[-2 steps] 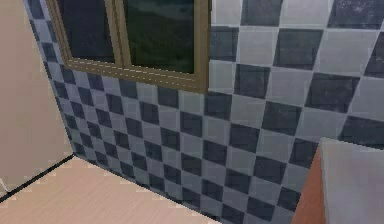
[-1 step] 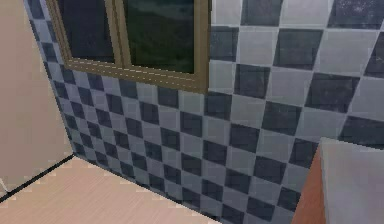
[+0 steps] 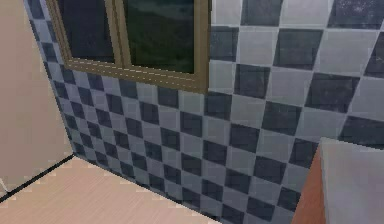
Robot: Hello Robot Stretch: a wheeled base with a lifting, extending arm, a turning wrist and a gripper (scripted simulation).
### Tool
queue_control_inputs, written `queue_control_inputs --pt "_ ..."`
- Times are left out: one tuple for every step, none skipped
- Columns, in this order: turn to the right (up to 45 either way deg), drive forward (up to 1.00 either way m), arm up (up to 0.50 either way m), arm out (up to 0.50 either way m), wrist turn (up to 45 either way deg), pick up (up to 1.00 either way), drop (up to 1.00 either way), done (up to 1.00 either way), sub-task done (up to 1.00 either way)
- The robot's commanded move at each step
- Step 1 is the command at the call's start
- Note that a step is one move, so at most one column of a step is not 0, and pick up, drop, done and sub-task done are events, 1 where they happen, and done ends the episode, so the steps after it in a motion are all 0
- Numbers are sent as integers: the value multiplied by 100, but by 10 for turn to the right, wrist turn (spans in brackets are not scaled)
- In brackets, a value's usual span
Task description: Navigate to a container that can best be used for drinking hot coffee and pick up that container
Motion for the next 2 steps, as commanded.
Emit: queue_control_inputs --pt "0 0 10 0 0 0 0 0 0" --pt "0 0 0 0 0 0 0 100 0"
